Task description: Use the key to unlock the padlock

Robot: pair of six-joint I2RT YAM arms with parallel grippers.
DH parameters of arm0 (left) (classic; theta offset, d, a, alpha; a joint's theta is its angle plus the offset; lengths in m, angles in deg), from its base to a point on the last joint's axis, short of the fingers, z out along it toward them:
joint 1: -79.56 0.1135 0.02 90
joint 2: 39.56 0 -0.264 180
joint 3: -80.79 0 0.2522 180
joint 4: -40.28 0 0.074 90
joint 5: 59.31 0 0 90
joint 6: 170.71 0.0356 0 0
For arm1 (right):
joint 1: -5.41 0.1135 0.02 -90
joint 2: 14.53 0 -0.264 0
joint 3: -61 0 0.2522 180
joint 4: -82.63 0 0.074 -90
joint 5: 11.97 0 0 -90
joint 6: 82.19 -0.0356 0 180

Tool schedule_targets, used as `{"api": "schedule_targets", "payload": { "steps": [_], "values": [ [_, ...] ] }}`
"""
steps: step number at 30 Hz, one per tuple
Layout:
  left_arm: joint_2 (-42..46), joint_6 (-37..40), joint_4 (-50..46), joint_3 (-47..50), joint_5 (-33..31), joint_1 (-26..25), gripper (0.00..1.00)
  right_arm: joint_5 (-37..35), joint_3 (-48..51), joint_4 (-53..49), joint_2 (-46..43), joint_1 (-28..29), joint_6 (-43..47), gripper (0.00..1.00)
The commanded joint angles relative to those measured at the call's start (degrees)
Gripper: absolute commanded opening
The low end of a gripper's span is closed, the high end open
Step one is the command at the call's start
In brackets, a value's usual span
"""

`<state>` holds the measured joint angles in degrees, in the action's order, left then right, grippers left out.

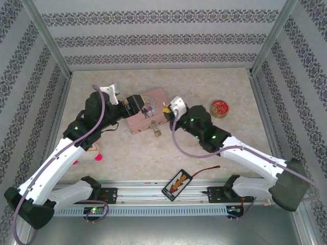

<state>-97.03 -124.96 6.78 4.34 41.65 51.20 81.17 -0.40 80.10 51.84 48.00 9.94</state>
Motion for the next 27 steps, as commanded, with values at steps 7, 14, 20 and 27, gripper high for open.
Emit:
{"api": "schedule_targets", "payload": {
  "steps": [7, 14, 20, 27],
  "values": [
    [0.0, 16.3, 15.2, 2.1, 17.2, 1.1, 0.92, 44.1, -2.6, 1.9, -3.7, -14.0, -25.7, 0.0],
    [-4.9, 17.9, 16.8, -0.8, 30.2, 1.1, 0.92, 54.1, -4.8, 7.2, -1.2, -14.9, -33.1, 0.0],
    [-7.0, 14.1, 24.5, 0.6, 34.9, 1.1, 0.8, 57.4, -5.4, 11.1, -0.3, -14.9, -37.4, 0.0],
    [-7.8, 11.9, 31.5, 1.4, 38.1, 1.1, 0.7, 58.9, -5.9, 13.2, -0.2, -14.9, -39.8, 0.0]
  ]
}}
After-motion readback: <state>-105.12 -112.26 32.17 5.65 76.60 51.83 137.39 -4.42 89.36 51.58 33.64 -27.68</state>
